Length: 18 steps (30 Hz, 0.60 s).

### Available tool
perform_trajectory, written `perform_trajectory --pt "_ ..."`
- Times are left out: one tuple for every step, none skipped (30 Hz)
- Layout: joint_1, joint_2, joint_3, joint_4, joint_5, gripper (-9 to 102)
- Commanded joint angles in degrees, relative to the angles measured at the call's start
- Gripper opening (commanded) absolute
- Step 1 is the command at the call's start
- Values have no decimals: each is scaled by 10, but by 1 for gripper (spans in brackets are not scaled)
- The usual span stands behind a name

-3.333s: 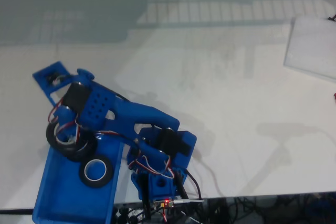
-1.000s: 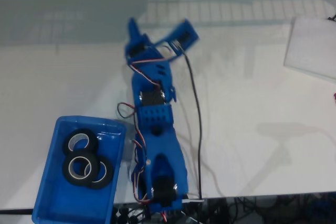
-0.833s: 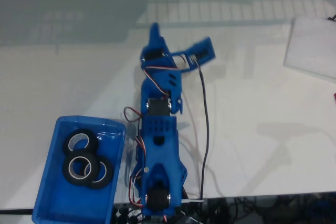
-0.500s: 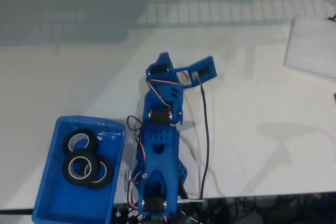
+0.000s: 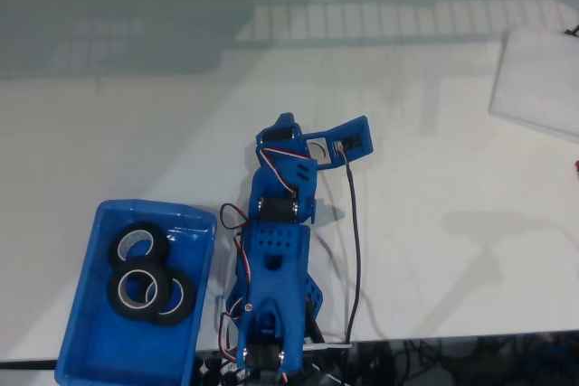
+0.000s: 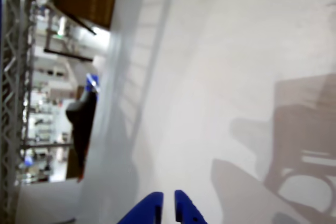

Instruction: Grasp all tape and put them in the bin.

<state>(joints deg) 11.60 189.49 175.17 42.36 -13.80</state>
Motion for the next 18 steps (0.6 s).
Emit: perform_trajectory --pt "0 9 23 6 -3 0" --pt "0 9 24 11 -4 0" --pt "-1 9 24 16 -3 0" --pt "-1 9 24 20 -3 0" --pt "-1 9 24 27 -3 0" --pt "-1 9 23 31 -2 0" --pt "-1 9 23 32 -2 0" --pt "-1 9 23 33 -3 0" --pt "-1 9 22 35 -4 0" --pt "-1 9 21 37 -5 0" --pt "-1 9 21 39 -6 0" --pt "-1 9 20 40 -8 0" --pt "-1 9 20 41 -11 0" --pt "-1 9 20 41 -13 0" --pt "-1 9 20 41 -14 0" --pt "-1 9 20 41 -14 0" --pt "-1 9 20 41 -14 0" --pt "-1 9 20 41 -14 0"
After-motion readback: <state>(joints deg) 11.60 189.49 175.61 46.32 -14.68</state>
